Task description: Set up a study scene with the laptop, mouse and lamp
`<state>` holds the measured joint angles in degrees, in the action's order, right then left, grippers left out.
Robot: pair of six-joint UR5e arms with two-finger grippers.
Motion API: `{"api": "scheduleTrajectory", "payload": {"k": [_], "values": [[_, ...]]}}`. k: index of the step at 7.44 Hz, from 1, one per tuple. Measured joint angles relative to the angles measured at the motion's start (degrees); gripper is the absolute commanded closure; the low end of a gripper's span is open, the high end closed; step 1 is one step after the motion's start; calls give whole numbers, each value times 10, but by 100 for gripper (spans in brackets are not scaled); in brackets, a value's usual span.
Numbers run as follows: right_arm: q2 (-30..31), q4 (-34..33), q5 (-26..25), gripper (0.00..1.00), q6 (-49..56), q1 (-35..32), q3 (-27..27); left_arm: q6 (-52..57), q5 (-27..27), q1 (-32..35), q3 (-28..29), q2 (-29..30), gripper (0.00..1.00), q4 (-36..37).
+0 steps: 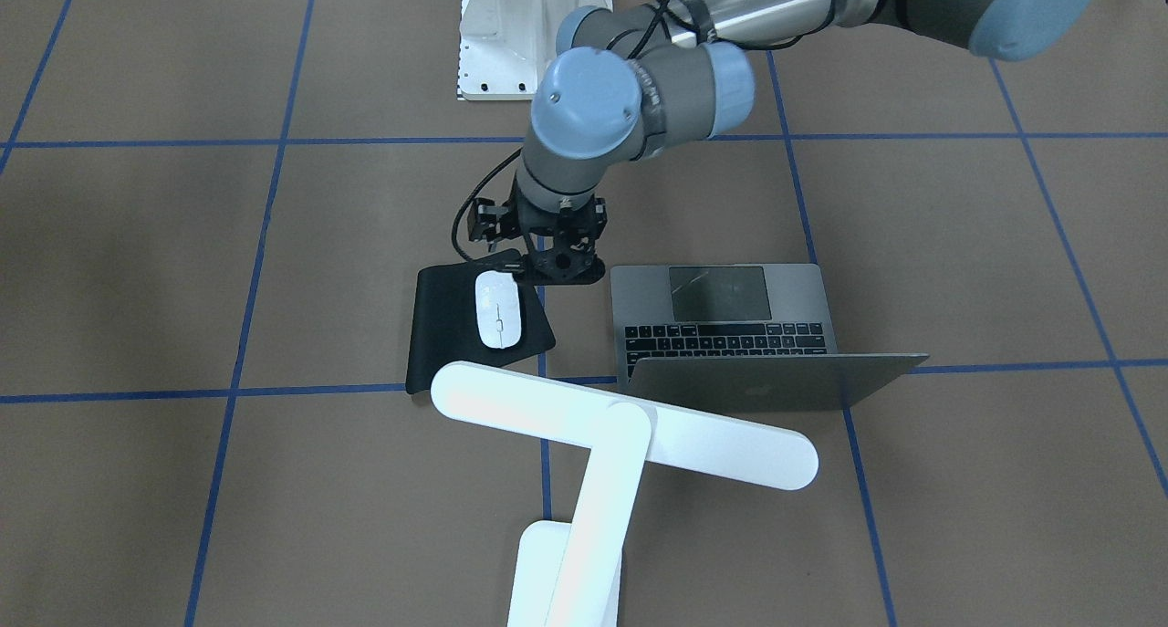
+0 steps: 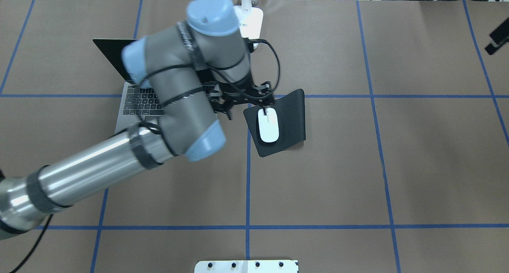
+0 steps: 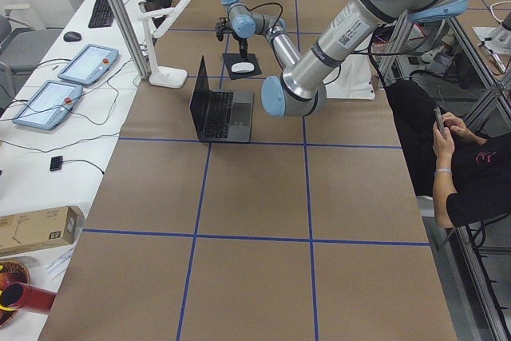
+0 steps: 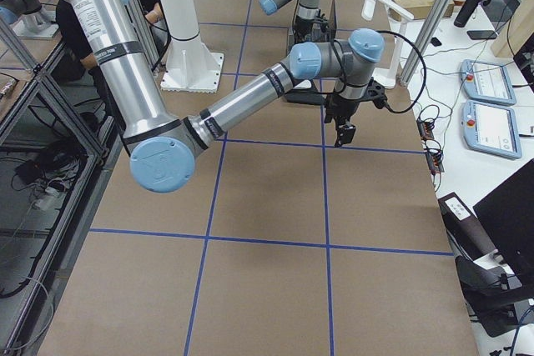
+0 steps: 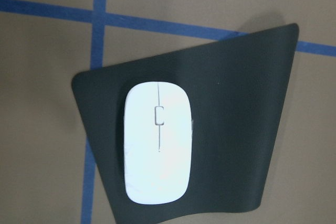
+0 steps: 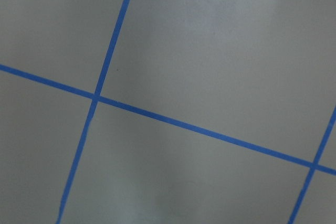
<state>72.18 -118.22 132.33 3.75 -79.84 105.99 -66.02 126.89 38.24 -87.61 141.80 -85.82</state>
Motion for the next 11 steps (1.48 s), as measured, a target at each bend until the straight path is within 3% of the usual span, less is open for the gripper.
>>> {"api": "scheduleTrajectory", "payload": {"k": [2,3,5,7,8,11], "values": [[53,3,-1,0,2,-36,22,172,-2,67,-176,-87,0,163],[64,4,-1,0,2,-54,24,270,-3,113,-230,-140,0,198],[77,32,-5,0,3,-68,19,456,1,233,-272,-247,0,218],[115,133,-6,0,0,-81,-24,583,10,350,-258,-316,0,218],[124,168,-5,0,0,-95,-57,666,28,409,-217,-335,0,216],[149,191,-2,0,5,-132,-91,877,56,552,-20,-353,0,154]]}}
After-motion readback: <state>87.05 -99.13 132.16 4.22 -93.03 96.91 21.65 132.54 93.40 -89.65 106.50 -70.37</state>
